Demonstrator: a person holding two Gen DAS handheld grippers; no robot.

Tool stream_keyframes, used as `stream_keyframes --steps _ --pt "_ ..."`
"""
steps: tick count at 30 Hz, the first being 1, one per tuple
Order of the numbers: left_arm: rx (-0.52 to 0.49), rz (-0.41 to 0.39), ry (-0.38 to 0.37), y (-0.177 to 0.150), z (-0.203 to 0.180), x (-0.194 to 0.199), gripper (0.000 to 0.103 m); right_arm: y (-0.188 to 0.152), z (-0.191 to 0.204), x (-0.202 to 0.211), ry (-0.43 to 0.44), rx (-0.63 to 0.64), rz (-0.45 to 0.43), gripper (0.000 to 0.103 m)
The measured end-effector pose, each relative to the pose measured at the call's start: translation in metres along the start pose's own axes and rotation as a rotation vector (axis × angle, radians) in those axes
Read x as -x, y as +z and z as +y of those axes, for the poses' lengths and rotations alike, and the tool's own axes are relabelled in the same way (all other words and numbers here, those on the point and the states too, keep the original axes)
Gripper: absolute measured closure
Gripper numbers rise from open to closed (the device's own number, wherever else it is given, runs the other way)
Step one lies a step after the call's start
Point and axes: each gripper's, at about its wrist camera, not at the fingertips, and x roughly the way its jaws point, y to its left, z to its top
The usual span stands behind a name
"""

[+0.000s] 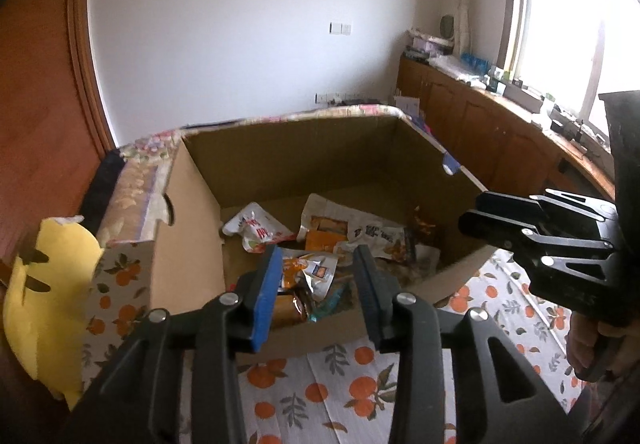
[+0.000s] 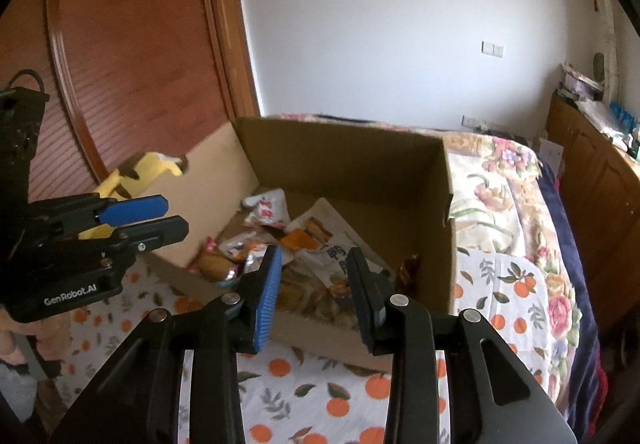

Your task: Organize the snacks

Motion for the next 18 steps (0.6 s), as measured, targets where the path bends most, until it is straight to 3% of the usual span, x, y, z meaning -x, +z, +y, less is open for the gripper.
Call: stream_keyframes --steps 7,9,12,14,15,16,18 --pt "-0.022 -0.092 0.012 -0.006 -0.017 0.061 0.061 -0.008 0.016 0.056 -0.012 -0.002 -0.070 0.060" --pt "-0.033 -0.113 0.027 -0.009 -0.023 0.075 0.054 -0.012 0.020 0.073 -0.025 -0.007 -0.093 0.050" --pt "-0.045 -0.135 0.051 -0.015 -0.033 0.094 0.052 -0.018 0.023 0.095 -0.040 -0.023 -0.124 0.040" --pt "-0.042 -0.150 0.045 -0.020 -0.037 0.107 0.045 -0.023 0.025 0.107 -0.053 -0.033 -0.143 0.034" --pt "-0.039 -0.159 0.040 -0.021 -0.038 0.112 0.034 -0.025 0.025 0.114 -0.058 -0.040 -0.152 0.029" --pt "-0.037 -0.168 0.035 -0.023 -0.039 0.116 0.030 -0.027 0.025 0.118 -0.060 -0.045 -0.159 0.026" --pt "-0.041 -0.185 0.036 -0.027 -0.044 0.127 0.029 -0.032 0.026 0.128 -0.072 -0.054 -0.173 0.015"
